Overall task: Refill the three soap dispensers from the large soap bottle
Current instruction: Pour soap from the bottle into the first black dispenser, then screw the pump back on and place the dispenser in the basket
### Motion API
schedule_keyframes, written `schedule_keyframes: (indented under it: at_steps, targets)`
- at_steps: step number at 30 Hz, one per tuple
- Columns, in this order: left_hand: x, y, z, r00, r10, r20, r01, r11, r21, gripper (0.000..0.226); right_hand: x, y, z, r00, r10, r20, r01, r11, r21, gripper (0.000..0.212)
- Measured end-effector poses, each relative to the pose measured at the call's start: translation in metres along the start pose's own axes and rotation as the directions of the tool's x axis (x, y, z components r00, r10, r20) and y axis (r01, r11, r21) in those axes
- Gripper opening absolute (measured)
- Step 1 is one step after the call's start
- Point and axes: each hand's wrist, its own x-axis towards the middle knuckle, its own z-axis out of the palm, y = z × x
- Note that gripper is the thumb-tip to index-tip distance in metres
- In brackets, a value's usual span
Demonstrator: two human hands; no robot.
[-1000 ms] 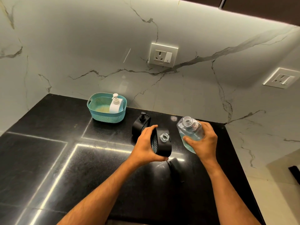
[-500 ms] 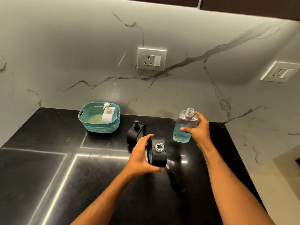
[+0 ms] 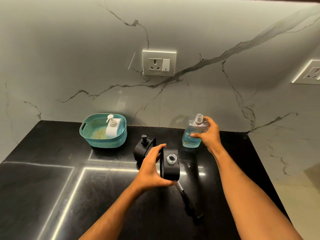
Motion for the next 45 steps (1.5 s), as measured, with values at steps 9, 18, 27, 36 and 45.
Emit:
schedule_keyframes:
  at_steps: [9, 18, 27, 36, 45]
  targets:
    - [0.015, -0.006, -0.001, 1.000, -0.019, 0.022, 0.019, 1.000, -0.008, 0.121, 0.016, 0.020, 0.005, 0.999, 0.043, 0.018, -0.043, 0.999, -0.026, 0.081]
    - [0.022, -0.006, 0.000, 0.999, -0.012, 0.038, 0.013, 1.000, -0.018, 0.121, 0.021, 0.029, 0.000, 0.994, 0.073, 0.079, -0.076, 0.997, 0.032, 0.085]
    - [0.019, -0.001, 0.000, 0.999, -0.014, 0.031, 0.014, 1.000, -0.004, 0.122, 0.017, 0.029, -0.003, 0.992, 0.068, 0.105, -0.071, 0.997, 0.026, 0.098]
    - [0.007, 0.001, 0.003, 1.000, 0.001, -0.010, -0.001, 1.000, -0.006, 0.121, -0.049, 0.023, -0.021, 0.993, 0.043, -0.110, -0.047, 0.999, -0.028, 0.087]
    - [-0.019, 0.005, 0.010, 0.998, 0.000, -0.068, -0.002, 1.000, -0.018, 0.121, -0.140, 0.031, -0.015, 0.997, 0.050, -0.057, -0.061, 0.977, -0.204, 0.038]
